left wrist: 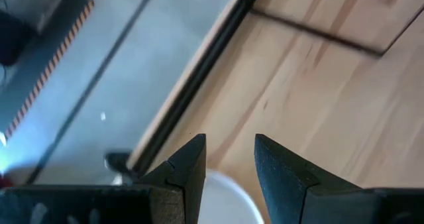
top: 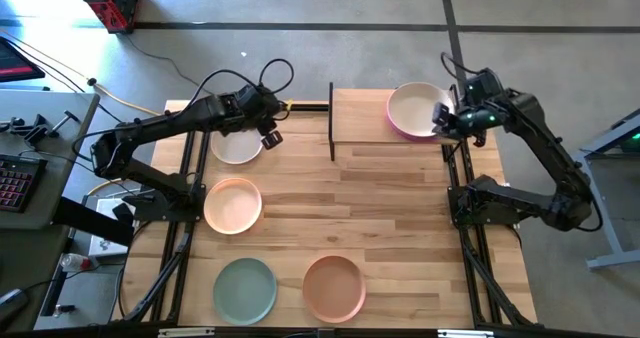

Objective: Place and stack plates onto a shelf
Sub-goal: Stack the bottom white plate on top of the purple plate on the shelf, then put the white plate on the shelf

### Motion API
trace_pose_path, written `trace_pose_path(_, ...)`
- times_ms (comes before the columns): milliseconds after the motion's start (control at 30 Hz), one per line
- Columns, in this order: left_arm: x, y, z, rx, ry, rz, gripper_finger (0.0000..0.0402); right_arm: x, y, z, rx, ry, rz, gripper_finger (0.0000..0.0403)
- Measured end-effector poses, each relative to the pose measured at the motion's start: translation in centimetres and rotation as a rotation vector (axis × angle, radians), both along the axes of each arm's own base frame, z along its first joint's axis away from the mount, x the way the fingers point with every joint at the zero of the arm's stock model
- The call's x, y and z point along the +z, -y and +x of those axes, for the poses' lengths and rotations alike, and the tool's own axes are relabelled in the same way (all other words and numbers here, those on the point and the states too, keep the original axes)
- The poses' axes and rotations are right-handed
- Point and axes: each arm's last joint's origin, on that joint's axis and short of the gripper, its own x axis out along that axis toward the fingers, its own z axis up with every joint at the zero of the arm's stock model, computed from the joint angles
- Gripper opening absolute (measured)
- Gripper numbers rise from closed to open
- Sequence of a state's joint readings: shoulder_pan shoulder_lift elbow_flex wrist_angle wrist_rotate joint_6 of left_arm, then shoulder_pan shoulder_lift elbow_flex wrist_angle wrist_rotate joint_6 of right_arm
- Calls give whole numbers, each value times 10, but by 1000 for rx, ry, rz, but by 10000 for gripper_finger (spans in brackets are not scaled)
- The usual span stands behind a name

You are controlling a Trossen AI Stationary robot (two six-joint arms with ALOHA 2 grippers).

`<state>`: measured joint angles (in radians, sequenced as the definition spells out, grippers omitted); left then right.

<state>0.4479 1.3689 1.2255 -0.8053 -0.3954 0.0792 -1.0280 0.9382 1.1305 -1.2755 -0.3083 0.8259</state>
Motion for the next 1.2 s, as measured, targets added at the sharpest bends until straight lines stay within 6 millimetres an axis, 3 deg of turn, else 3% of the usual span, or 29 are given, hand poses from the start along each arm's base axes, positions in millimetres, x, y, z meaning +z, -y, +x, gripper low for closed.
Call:
trace_pose_path(267, -8, -9, -21, 149, -75, -119, 117, 6, -18, 13, 118, 60, -28, 115)
trace_pose_path(433, -11, -17, -28, 174, -12, -277, 117, 15, -27, 27, 195, 163, -94, 115)
trace_pose_path(600, -12, -21, -31, 192, 5, -318, 117, 26, -32, 45, 302, 284, -213, 115)
trace_pose_path(900, -42, -32, -20, 222, -135, -416, 117, 44, -31, 60, 363, 422, -424, 115)
trace_pose_path(1200, -75, -44, -3, 238, -223, -464, 117, 44, -28, 59, 314, 367, -493, 115)
